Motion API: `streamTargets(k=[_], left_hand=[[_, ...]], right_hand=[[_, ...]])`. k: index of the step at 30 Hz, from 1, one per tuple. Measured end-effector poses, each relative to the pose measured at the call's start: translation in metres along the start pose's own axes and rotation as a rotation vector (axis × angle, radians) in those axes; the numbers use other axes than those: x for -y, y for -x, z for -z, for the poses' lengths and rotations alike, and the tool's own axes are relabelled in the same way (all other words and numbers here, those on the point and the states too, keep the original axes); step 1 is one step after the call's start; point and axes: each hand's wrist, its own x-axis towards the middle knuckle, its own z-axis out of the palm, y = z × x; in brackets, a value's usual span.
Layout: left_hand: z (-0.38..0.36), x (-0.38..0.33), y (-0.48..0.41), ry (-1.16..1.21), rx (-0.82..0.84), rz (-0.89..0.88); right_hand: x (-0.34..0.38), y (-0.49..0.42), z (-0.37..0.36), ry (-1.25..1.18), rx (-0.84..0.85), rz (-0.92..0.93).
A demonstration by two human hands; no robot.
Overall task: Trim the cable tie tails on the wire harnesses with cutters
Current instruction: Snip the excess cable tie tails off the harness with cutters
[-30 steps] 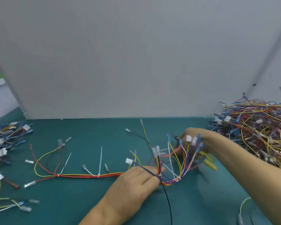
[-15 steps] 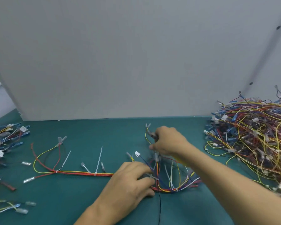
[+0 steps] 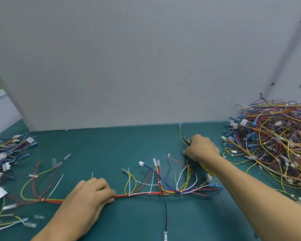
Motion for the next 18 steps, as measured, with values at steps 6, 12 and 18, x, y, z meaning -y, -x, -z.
streamTargets(k=[6, 12, 18], left_hand=[[0.009, -0.023, -0.012, 0.049, -0.072, 0.039], [0.003, -0.093, -0.057, 0.284, -0.151, -0.164], [-0.027, -0.108, -0.061, 0.279, 0.007, -0.238]], right_hand=[[-0.01, 0.016, 0.027, -0.11, 0.019, 0.071], [-0.03, 0.055, 0.054, -0.506, 0.045, 0.204], [-0.063, 0.074, 0.034, -1.102, -0.019, 0.073]])
